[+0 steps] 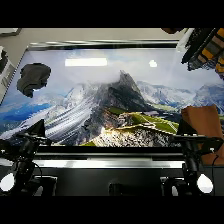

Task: Fold the clothes and pants, and hang the long-sleeved shirts on hangers.

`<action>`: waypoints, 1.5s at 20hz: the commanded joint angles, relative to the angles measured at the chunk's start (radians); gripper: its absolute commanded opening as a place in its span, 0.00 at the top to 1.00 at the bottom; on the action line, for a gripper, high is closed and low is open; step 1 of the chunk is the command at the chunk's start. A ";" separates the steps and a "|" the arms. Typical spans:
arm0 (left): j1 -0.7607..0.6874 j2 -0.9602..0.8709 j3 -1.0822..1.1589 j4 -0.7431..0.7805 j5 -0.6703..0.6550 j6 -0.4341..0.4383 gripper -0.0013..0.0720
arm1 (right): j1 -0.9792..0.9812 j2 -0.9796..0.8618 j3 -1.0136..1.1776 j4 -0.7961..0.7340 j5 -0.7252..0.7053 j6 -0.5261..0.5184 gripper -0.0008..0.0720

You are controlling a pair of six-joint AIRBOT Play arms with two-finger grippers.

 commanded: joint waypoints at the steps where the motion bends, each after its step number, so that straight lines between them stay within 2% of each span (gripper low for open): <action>1: 0.000 0.000 -0.001 0.000 0.000 0.000 0.96 | 0.000 0.000 0.000 0.000 0.000 0.000 0.94; 27: 0.002 -0.002 -0.003 0.000 0.024 -0.003 0.96 | 0.000 0.000 0.000 0.000 0.000 0.000 0.94; 29: 0.002 -0.003 -0.003 0.000 0.026 -0.057 0.95 | 0.000 0.000 0.000 0.000 0.000 0.000 0.94; 30: 0.002 -0.003 -0.003 0.000 0.026 -0.141 0.90 | 0.000 0.000 0.000 0.000 0.000 0.000 0.94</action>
